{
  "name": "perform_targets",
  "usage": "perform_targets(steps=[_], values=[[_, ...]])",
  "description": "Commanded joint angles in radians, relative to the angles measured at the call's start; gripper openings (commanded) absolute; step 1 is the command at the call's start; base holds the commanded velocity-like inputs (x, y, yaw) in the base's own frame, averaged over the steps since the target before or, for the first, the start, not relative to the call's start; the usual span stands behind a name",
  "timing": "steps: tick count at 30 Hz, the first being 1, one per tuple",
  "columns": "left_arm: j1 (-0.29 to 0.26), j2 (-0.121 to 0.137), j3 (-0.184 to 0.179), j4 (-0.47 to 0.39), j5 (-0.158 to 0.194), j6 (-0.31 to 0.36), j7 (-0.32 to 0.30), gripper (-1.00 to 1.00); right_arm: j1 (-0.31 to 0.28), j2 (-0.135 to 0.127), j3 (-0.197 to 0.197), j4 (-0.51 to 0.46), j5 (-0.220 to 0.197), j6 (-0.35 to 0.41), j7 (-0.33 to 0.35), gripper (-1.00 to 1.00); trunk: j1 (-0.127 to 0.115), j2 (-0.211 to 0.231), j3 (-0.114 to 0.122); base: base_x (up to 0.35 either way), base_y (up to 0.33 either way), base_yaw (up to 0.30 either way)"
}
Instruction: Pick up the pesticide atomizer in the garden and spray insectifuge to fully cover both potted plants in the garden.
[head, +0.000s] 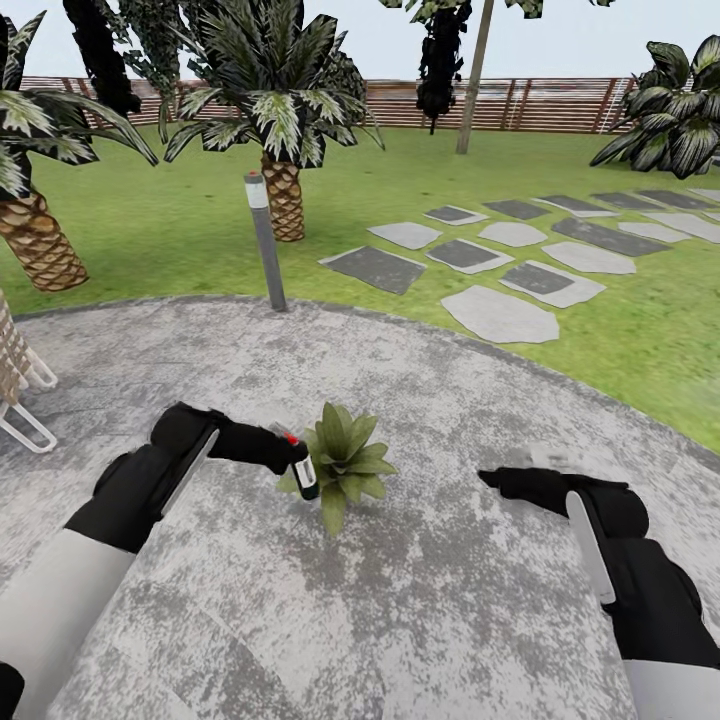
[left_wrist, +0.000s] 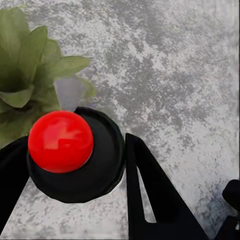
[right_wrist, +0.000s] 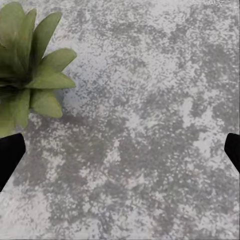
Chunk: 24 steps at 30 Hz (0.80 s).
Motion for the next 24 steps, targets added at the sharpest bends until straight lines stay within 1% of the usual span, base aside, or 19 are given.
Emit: perform_targets(steps=[1, 2, 4, 5, 6, 7, 8, 10, 11, 12, 13, 14, 16, 17, 18, 19, 21, 22, 24], values=[[-0.005, 0.008, -0.038, -0.001, -0.003, 0.004, -0.024, -1.00, -0.027, 0.000, 0.000, 0.001, -0.007, 0.005, 0.027, 1.00, 0.000, 0.000, -0.001, 0.000, 0.000, 0.000], [-0.008, 0.013, -0.066, -0.001, -0.004, 0.003, -0.048, -1.00, -0.050, 0.000, 0.000, 0.003, -0.007, 0.005, 0.064, 1.00, 0.000, 0.000, -0.001, 0.000, 0.000, 0.000], [-0.011, 0.017, -0.098, -0.001, -0.004, -0.002, -0.098, -1.00, -0.088, 0.000, 0.000, 0.005, -0.006, 0.005, 0.182, 1.00, 0.000, 0.000, -0.001, 0.000, 0.000, 0.000], [-0.012, 0.019, -0.108, -0.001, -0.004, -0.005, -0.121, -1.00, -0.099, 0.000, 0.001, 0.005, -0.005, 0.005, 0.257, 1.00, 0.000, 0.000, -0.001, 0.000, 0.000, 0.000], [-0.013, 0.020, -0.126, -0.002, -0.005, -0.009, -0.154, -1.00, -0.110, -0.001, 0.001, 0.006, 0.000, 0.004, 0.374, 1.00, 0.000, 0.000, -0.001, 0.000, 0.000, 0.000], [-0.013, 0.021, -0.157, -0.002, -0.005, -0.010, -0.185, -1.00, -0.116, -0.002, 0.001, 0.006, 0.018, 0.002, 0.475, 1.00, 0.000, 0.000, -0.001, 0.000, 0.000, 0.000], [-0.013, 0.030, -0.215, -0.001, -0.005, -0.017, -0.220, -1.00, -0.122, -0.002, 0.001, 0.006, 0.073, 0.000, 0.578, 1.00, 0.000, 0.000, -0.001, 0.000, 0.000, 0.000], [-0.014, 0.040, -0.273, -0.001, -0.005, -0.035, -0.246, -1.00, -0.148, -0.001, 0.004, 0.006, 0.140, -0.003, 0.672, 1.00, 0.000, 0.000, -0.001, 0.000, 0.000, 0.000], [-0.015, 0.044, -0.309, -0.001, -0.005, -0.064, -0.262, -1.00, -0.167, -0.001, 0.039, 0.006, 0.183, -0.004, 0.795, 1.00, 0.000, 0.000, -0.001, 0.000, 0.000, 0.000], [-0.015, 0.045, -0.320, -0.001, -0.005, -0.082, -0.266, -1.00, -0.172, -0.001, 0.066, 0.005, 0.196, -0.005, 0.860, 1.00, 0.000, 0.000, -0.001, 0.000, 0.000, 0.000], [-0.015, 0.045, -0.324, -0.001, -0.004, -0.092, -0.268, -1.00, -0.174, -0.001, 0.079, 0.004, 0.201, -0.005, 0.890, 1.00, 0.000, 0.000, -0.001, 0.000, 0.000, 0.000], [-0.015, 0.046, -0.335, -0.001, -0.004, -0.123, -0.274, -1.00, -0.178, -0.001, 0.112, 0.002, 0.217, -0.006, 0.957, 1.00, 0.000, 0.000, -0.001, 0.000, 0.000, 0.000], [-0.015, 0.047, -0.354, -0.001, -0.004, -0.164, -0.306, -1.00, -0.180, -0.001, 0.149, 0.001, 0.232, -0.007, 0.999, 1.00, 0.000, 0.000, -0.001, 0.000, 0.000, 0.000], [-0.015, 0.047, -0.371, -0.001, -0.005, -0.190, -0.340, -1.00, -0.181, -0.001, 0.180, 0.000, 0.237, -0.009, 1.014, 1.00, 0.000, 0.000, -0.001, 0.000, 0.000, 0.000], [-0.015, 0.047, -0.381, -0.001, -0.005, -0.206, -0.355, -1.00, -0.181, -0.001, 0.201, 0.000, 0.239, -0.024, 1.020, 1.00, 0.000, 0.000, -0.001, 0.000, 0.000, 0.000], [-0.015, 0.047, -0.389, -0.001, -0.005, -0.220, -0.365, -1.00, -0.181, -0.003, 0.223, 0.000, 0.240, -0.060, 1.024, 1.00, 0.000, 0.000, -0.001, 0.000, 0.000, 0.000], [-0.014, 0.047, -0.401, -0.001, -0.006, -0.241, -0.376, -1.00, -0.181, -0.013, 0.274, 0.000, 0.242, -0.164, 1.036, 1.00, 0.000, 0.000, -0.001, 0.000, 0.000, 0.000], [-0.015, 0.047, -0.405, 0.000, -0.006, -0.253, -0.379, -1.00, -0.182, -0.017, 0.309, 0.000, 0.242, -0.225, 1.053, 1.00, 0.000, 0.000, -0.001, 0.000, 0.000, 0.000], [-0.014, 0.047, -0.411, 0.001, -0.015, -0.277, -0.383, -1.00, -0.182, -0.020, 0.338, 0.001, 0.242, -0.272, 1.082, 1.00, 0.000, 0.000, -0.001, 0.000, 0.000, 0.000]])
